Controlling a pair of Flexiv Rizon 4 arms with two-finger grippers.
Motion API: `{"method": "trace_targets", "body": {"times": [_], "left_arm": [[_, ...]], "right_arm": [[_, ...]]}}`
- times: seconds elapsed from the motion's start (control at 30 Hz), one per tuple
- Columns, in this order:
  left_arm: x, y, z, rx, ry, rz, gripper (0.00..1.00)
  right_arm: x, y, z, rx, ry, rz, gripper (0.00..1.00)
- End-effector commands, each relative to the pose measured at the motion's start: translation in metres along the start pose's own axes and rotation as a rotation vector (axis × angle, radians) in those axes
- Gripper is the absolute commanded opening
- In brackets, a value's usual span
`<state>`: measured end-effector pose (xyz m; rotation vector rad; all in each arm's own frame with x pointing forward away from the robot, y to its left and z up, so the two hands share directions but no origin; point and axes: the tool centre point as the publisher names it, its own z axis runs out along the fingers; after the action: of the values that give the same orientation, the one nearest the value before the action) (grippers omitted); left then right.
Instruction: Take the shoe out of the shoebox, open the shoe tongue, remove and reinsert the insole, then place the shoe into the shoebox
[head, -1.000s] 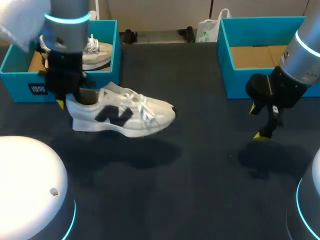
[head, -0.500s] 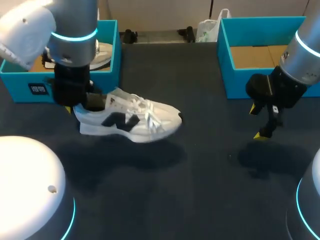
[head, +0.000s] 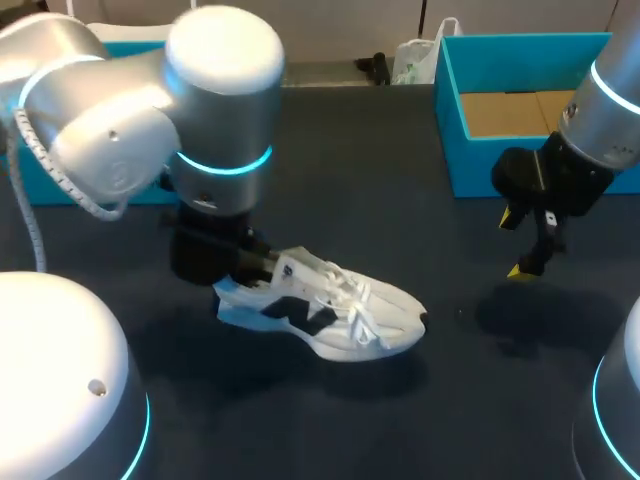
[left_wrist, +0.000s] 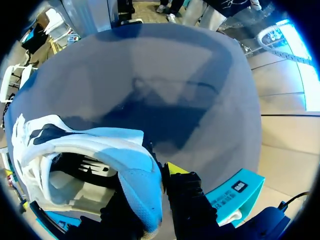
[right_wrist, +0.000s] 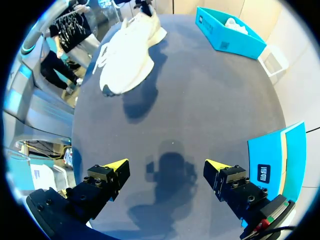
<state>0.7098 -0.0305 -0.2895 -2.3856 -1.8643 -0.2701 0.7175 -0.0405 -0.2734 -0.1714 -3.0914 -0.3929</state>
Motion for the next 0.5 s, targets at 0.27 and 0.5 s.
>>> {"method": "trace_targets", "body": {"times": [0.27,0.5], "left_arm": [[-0.012,0.009,0.005,0.019,0.015,-0.002,0.00],[-0.045,0.013,0.030,-0.008,0.017,-0.021,0.00]], "right_arm": [[0.000,0.000,0.000,0.002,-0.001,0.001,1.00],[0.000,0.000,0.000,0.002,-0.001,0.001,1.00]]}}
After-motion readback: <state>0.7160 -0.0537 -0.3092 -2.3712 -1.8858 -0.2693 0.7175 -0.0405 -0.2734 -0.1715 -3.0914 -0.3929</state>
